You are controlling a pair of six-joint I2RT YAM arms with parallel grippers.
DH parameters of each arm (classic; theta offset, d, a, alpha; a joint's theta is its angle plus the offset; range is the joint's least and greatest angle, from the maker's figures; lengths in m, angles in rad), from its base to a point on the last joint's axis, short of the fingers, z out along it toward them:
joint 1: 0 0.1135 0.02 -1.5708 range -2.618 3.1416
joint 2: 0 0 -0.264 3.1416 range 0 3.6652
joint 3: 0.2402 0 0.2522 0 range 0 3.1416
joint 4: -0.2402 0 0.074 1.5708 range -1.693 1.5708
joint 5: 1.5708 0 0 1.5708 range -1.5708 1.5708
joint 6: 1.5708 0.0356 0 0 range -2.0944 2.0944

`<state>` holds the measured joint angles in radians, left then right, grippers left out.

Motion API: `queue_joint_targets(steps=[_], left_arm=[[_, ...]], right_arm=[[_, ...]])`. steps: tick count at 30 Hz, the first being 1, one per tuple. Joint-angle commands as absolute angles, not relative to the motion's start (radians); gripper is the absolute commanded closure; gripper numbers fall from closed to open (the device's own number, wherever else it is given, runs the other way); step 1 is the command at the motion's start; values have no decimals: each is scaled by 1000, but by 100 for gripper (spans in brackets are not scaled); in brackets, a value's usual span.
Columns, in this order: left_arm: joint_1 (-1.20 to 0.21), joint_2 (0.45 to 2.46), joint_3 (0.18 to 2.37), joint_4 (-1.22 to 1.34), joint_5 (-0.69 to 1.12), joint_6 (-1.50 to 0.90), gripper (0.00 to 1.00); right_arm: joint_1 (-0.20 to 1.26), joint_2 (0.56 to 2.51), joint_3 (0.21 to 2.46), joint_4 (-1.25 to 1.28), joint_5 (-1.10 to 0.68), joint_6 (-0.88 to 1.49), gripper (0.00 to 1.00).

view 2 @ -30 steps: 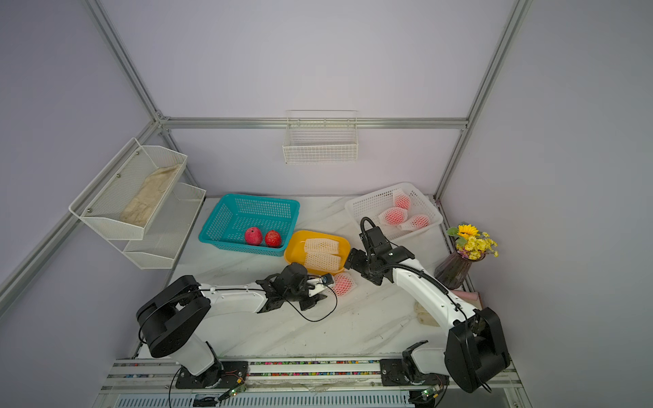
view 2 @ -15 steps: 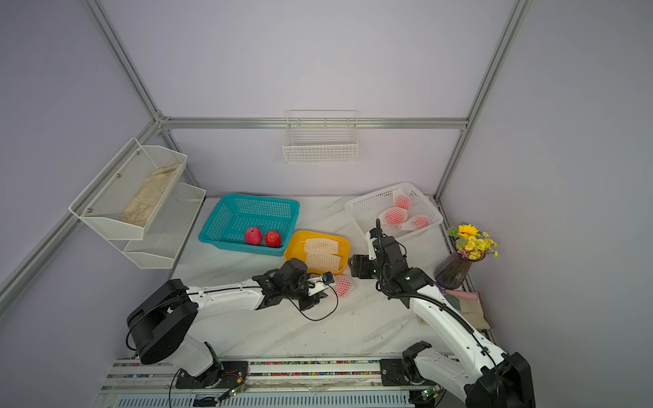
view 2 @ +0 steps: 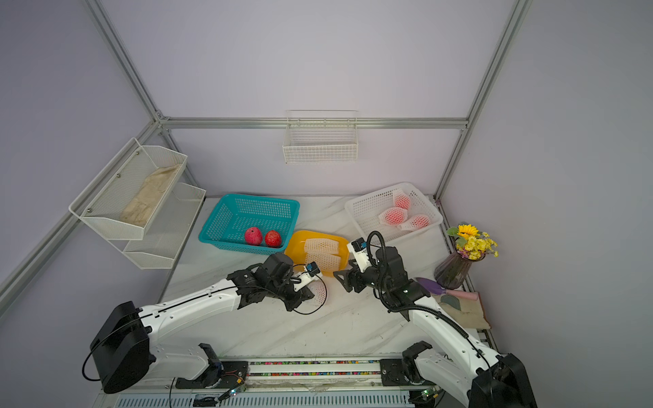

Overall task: Remove foam nets from apples
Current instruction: Remove the foam net from the apple.

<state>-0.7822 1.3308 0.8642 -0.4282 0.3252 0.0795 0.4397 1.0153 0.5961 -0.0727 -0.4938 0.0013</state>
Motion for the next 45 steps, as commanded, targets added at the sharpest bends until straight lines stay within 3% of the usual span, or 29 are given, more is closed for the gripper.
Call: queue_joint_targets(steps=[1, 8, 17, 34, 41, 45], left_arm=[[-755, 1294, 910, -480, 348, -1, 94], [-700, 1338, 924, -515, 432, -75, 94], [-652, 1356, 939, -531, 492, -116, 94], [-594, 1404, 969, -540, 593, -100, 92], [-584, 1404, 981, -550, 609, -92, 89], [-579, 1404, 990, -552, 599, -91, 78]], right_arm=[[462, 1025, 579, -5, -635, -174, 20], [517, 1060, 519, 53, -714, -377, 11], [619, 1236, 538, 150, -649, -531, 11], [696, 1462, 584, 325, -533, -605, 4], [698, 1490, 562, 421, -520, -599, 13], [699, 1483, 548, 436, -517, -607, 20]])
